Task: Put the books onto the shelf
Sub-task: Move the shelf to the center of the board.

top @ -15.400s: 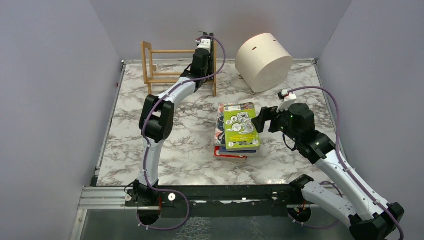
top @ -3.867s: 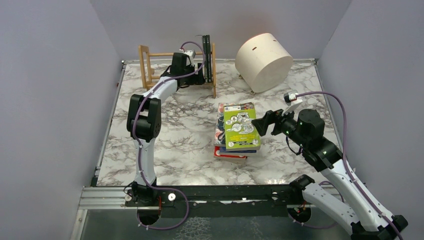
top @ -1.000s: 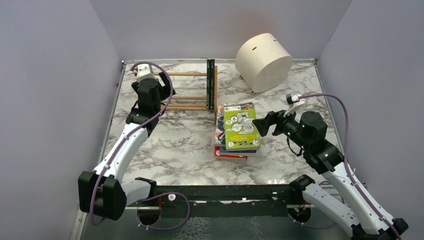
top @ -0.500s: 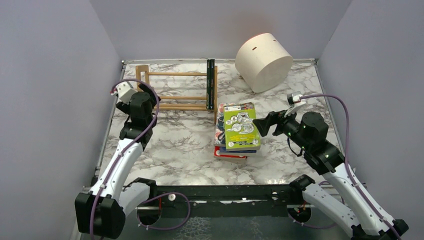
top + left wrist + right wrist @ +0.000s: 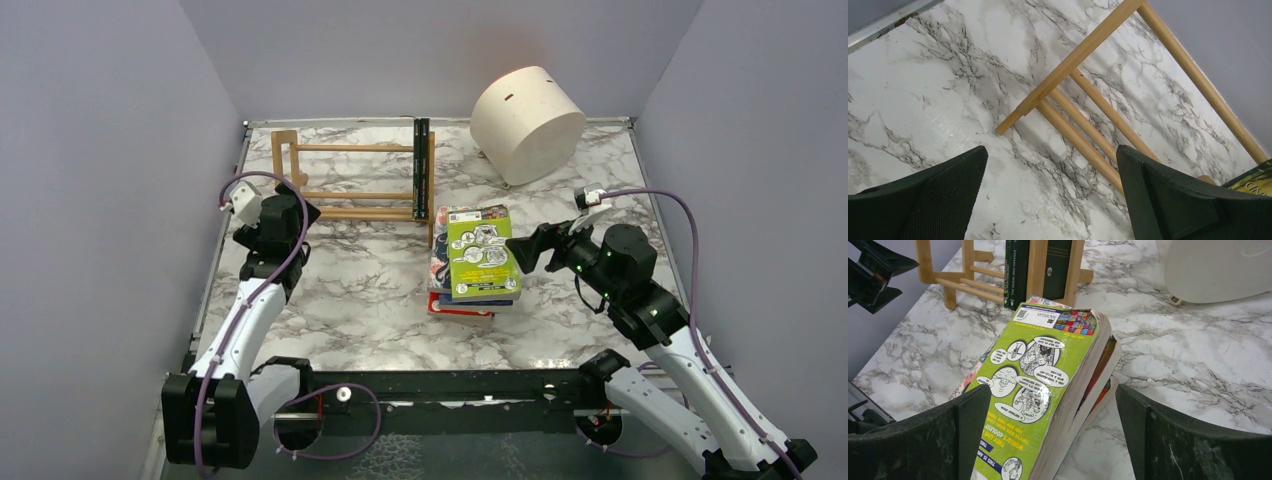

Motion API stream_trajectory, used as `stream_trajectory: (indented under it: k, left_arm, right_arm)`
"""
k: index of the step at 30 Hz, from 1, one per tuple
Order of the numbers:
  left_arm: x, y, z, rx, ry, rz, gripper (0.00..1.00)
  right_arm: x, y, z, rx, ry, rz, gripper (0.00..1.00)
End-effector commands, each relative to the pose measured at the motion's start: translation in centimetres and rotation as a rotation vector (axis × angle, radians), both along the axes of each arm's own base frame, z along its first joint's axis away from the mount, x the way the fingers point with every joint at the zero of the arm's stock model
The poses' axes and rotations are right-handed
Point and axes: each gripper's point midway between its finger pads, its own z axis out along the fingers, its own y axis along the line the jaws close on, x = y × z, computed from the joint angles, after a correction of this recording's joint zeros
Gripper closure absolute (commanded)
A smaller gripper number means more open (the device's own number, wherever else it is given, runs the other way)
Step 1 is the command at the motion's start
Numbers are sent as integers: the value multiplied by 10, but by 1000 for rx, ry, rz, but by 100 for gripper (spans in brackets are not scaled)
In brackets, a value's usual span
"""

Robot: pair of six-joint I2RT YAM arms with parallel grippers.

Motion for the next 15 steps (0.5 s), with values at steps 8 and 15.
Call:
stream_trajectory:
  k: [8, 15]
  left_arm:
    - [18, 5, -28, -11, 40, -22, 1]
    - [45, 8, -27, 3, 39, -47, 1]
  right_arm:
    - [1, 4, 3, 18, -15, 12, 6]
    - [2, 4, 2, 16, -10, 10, 6]
